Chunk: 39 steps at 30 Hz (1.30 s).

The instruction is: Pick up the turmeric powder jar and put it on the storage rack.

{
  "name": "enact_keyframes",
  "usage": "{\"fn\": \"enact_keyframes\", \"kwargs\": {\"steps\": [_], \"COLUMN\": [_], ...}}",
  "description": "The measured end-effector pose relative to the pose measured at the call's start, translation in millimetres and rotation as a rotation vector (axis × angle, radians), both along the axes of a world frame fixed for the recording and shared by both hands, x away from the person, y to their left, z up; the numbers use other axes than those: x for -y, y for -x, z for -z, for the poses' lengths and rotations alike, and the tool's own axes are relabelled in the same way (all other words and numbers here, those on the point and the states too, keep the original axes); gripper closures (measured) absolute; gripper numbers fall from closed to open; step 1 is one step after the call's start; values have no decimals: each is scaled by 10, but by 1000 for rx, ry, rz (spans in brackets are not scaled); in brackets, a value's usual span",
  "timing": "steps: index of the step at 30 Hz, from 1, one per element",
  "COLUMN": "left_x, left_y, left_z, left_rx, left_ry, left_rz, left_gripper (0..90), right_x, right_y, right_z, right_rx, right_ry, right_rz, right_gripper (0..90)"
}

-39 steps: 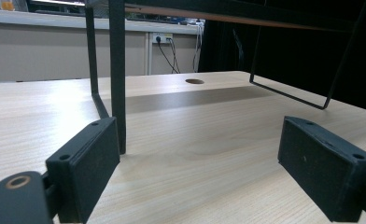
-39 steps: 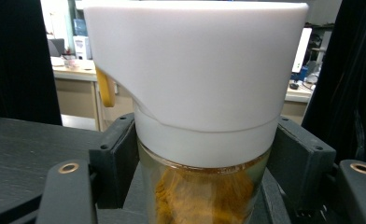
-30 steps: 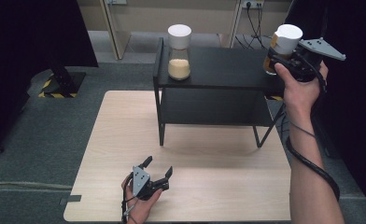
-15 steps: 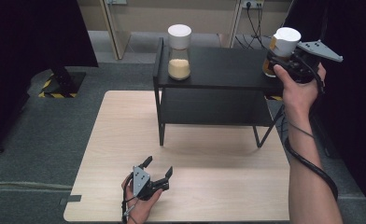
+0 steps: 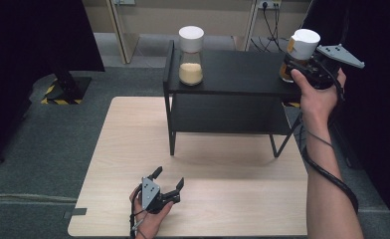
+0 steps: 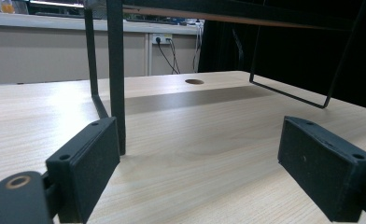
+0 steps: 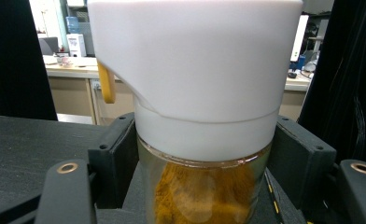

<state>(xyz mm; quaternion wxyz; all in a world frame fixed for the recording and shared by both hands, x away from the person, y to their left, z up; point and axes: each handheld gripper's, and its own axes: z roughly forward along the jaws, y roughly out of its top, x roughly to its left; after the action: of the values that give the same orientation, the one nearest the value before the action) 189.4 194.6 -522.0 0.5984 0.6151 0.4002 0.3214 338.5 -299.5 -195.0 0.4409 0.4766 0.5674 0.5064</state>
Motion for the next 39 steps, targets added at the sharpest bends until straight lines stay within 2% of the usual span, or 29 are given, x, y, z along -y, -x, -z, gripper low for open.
{"fn": "enact_keyframes", "kwargs": {"steps": [9, 14, 26, 33, 39], "left_x": [-1, -1, -3, 4, 5], "left_y": [0, 1, 1, 3, 3], "left_z": [1, 1, 2, 3, 2], "left_rx": [1, 0, 1, 3, 3], "left_ry": [1, 1, 2, -1, -2], "left_rz": [0, 0, 0, -1, -1], "left_gripper": [123, 123, 122, 121, 121], "right_x": [-12, -2, -6, 2, 59], "right_y": [-22, -26, -15, 53, 121], "right_z": [-3, 19, -1, -29, -53], "right_rx": [-3, -6, -28, -37, -49], "right_ry": [-2, -20, -39, -21, -30], "right_rz": [4, 2, -10, -14, -28], "right_gripper": [302, 291, 128, 91, 83]}}
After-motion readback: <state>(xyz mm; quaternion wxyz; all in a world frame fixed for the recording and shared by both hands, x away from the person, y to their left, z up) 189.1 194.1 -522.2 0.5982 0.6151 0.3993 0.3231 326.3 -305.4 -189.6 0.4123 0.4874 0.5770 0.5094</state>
